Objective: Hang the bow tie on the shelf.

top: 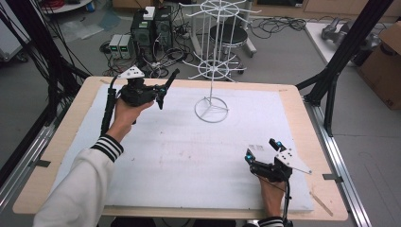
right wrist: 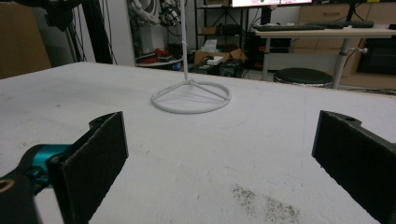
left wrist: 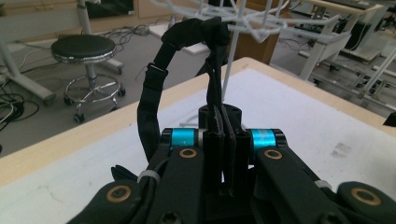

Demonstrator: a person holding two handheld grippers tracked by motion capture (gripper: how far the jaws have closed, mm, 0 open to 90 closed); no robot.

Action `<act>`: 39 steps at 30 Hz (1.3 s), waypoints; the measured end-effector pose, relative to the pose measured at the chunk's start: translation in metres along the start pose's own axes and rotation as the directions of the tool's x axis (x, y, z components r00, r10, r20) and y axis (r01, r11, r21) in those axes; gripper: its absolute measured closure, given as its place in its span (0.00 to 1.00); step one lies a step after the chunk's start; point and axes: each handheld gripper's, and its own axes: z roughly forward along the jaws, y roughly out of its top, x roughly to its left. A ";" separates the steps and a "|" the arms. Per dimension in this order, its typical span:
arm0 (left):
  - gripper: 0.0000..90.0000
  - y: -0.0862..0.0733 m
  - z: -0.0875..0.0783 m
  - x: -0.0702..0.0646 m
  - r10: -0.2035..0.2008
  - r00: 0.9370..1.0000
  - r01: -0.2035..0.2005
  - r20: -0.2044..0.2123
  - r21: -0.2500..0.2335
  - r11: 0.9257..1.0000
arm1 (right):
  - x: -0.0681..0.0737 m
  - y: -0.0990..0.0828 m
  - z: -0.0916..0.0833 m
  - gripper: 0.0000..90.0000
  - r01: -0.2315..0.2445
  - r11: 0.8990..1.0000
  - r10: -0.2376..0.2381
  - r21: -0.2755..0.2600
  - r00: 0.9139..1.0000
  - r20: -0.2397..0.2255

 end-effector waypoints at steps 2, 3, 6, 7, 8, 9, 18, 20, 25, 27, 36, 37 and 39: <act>0.97 0.004 0.001 -0.003 0.013 1.000 -0.013 0.007 0.001 1.000 | 0.000 0.000 0.000 0.03 0.002 1.000 -0.002 0.000 1.000 0.001; 0.97 0.005 0.001 -0.005 0.018 1.000 -0.018 0.006 -0.003 1.000 | 0.000 0.000 0.000 0.03 0.000 1.000 0.000 0.000 1.000 -0.001; 0.97 0.009 0.003 -0.009 0.018 1.000 -0.018 0.013 -0.014 1.000 | 0.000 0.000 0.000 0.03 0.001 1.000 -0.001 0.000 1.000 -0.001; 0.97 0.010 0.003 -0.010 0.015 1.000 -0.015 0.016 -0.019 1.000 | 0.000 0.000 0.000 0.03 0.002 1.000 -0.002 -0.001 1.000 0.000; 0.97 0.011 0.004 -0.011 0.017 1.000 -0.016 0.018 -0.022 1.000 | 0.000 0.000 0.000 0.03 0.003 1.000 -0.003 0.000 1.000 0.001; 0.97 0.012 0.005 -0.012 0.022 1.000 -0.022 0.018 -0.022 1.000 | 0.000 0.000 0.000 0.03 0.004 1.000 -0.004 0.000 1.000 0.001; 0.97 0.019 0.012 -0.021 0.037 0.999 -0.036 0.033 -0.028 0.999 | 0.000 0.000 0.000 0.03 0.005 1.000 -0.005 0.000 1.000 -0.001; 0.97 0.019 0.014 -0.023 0.033 0.999 -0.031 0.041 -0.027 0.999 | 0.000 0.000 0.000 0.03 0.005 1.000 -0.005 0.000 1.000 0.000; 0.97 0.020 0.020 -0.027 0.041 0.998 -0.040 0.049 -0.026 0.999 | 0.000 0.000 0.000 0.03 0.004 1.000 -0.004 -0.001 1.000 0.000; 0.97 0.021 0.024 -0.030 0.045 0.997 -0.044 0.055 -0.027 0.999 | 0.000 0.000 0.000 0.03 0.002 1.000 -0.002 -0.001 1.000 -0.001; 0.97 0.018 0.034 -0.036 0.050 0.997 -0.049 0.061 -0.021 0.999 | 0.000 0.000 0.000 0.03 0.000 1.000 0.000 -0.003 1.000 0.000; 0.97 0.018 0.035 -0.037 0.049 0.997 -0.048 0.062 -0.020 0.999 | 0.000 0.000 0.000 0.03 -0.002 1.000 0.002 0.000 1.000 0.000; 0.97 0.017 0.038 -0.038 0.051 0.997 -0.050 0.063 -0.018 0.999 | 0.000 0.000 0.000 0.03 -0.001 1.000 0.001 0.000 1.000 0.000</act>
